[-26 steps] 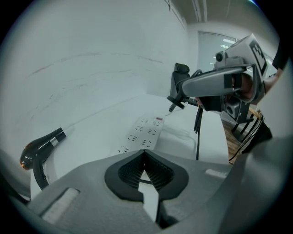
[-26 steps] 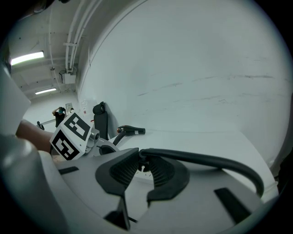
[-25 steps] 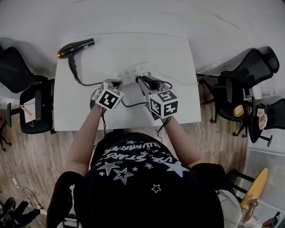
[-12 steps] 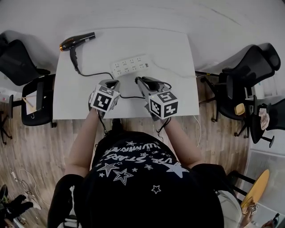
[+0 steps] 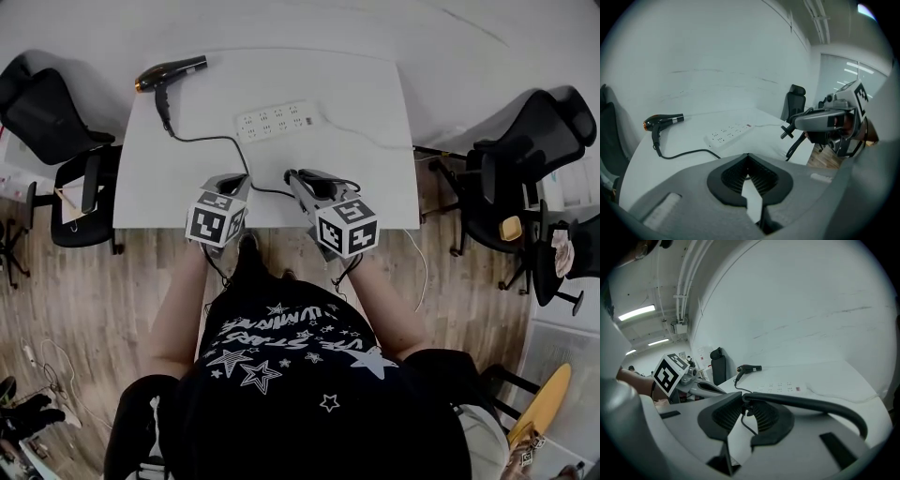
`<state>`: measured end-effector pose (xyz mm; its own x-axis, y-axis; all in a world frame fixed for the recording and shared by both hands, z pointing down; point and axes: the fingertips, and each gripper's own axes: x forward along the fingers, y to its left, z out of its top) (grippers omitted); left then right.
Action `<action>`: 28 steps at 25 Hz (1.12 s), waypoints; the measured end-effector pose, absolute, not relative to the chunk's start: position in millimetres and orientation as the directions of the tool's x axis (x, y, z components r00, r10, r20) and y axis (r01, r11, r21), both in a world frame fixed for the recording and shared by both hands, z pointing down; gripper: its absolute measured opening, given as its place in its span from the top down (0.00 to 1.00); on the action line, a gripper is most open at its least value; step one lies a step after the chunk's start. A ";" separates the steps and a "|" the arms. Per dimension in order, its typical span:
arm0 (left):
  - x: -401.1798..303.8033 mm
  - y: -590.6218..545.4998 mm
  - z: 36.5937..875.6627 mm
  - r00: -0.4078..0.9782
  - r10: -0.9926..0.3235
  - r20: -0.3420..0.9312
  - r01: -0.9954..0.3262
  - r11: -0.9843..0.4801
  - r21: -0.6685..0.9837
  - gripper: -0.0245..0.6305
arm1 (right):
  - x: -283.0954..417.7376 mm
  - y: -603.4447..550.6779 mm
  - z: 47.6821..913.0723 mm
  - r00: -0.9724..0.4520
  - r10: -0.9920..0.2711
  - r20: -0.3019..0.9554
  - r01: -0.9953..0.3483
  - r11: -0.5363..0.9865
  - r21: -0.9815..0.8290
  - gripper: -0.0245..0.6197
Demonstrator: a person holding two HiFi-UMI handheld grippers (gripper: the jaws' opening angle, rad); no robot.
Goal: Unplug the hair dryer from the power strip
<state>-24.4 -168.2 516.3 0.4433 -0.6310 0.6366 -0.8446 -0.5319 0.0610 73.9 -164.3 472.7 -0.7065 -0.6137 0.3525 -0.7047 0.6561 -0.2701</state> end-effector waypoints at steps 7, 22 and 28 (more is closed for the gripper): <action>-28.8 -131.1 511.5 0.416 -0.685 0.598 -0.892 -0.437 0.120 0.95 | 77.6 -132.4 482.3 -0.730 -0.586 0.350 -0.675 0.697 -0.241 0.84; -35.5 -83.8 512.7 0.403 -0.710 0.578 -0.913 -0.358 0.197 0.95 | 73.3 -99.6 504.5 -0.752 -0.542 0.376 -0.647 0.715 -0.265 0.84; -32.9 -67.4 523.5 0.444 -0.693 0.568 -0.896 -0.366 0.253 0.95 | 74.0 -85.2 512.0 -0.737 -0.547 0.398 -0.663 0.700 -0.265 0.84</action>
